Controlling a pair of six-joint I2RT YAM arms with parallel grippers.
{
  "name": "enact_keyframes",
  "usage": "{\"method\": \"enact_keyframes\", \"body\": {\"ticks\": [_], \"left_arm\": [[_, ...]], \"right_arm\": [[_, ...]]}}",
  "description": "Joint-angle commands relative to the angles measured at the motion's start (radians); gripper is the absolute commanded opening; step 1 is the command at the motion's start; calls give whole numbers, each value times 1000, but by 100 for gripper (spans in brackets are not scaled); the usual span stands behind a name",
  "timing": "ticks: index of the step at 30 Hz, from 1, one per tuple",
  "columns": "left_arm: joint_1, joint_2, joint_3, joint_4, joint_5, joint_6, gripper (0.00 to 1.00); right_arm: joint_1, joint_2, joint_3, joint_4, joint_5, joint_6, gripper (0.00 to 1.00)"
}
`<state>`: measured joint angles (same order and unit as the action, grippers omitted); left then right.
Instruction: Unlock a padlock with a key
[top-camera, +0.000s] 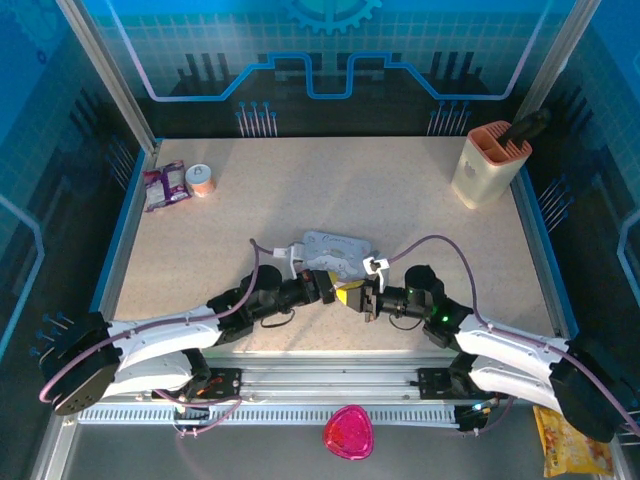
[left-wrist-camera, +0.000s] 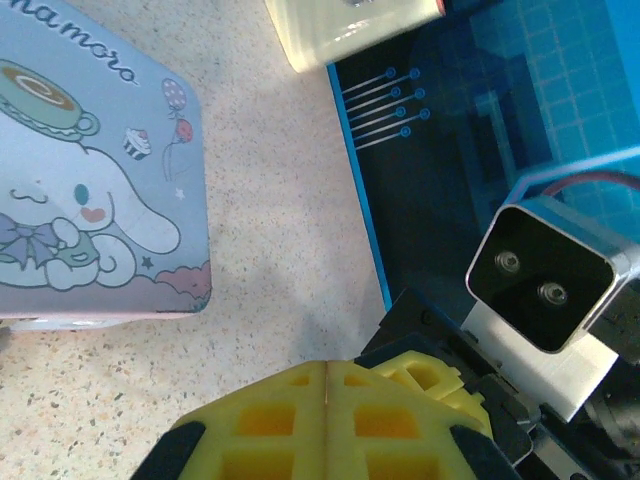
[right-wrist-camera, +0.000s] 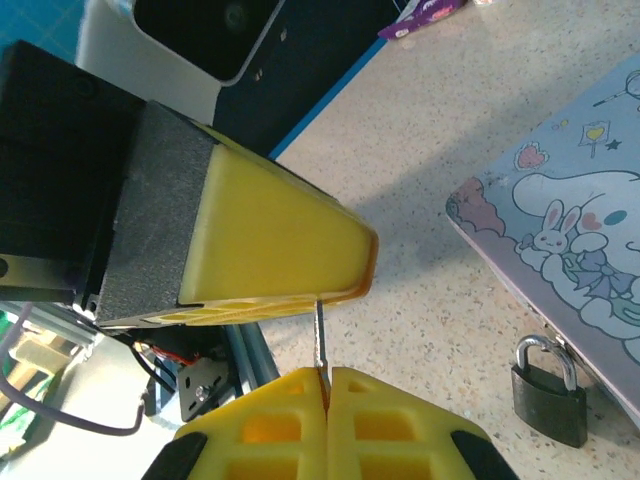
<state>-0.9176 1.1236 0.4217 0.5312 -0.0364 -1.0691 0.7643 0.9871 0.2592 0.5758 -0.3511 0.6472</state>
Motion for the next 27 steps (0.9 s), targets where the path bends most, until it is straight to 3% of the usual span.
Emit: {"method": "enact_keyframes", "body": {"ticks": [1,7,17,27], "left_arm": [[-10,-11,-28,21,-93,-112,0],[-31,-16,-29,34,-131,-156,0],[-36,-40,-51,58,-178,-175,0],[-47,-50,-75,193,-206,-104,0]], "right_arm": [[-12,8,-25,171,-3,61,10],[-16,56,-35,272,-28,106,21],[-16,140,-47,380,-39,152,19],[-20,191,-60,468,-7,285,29]]}}
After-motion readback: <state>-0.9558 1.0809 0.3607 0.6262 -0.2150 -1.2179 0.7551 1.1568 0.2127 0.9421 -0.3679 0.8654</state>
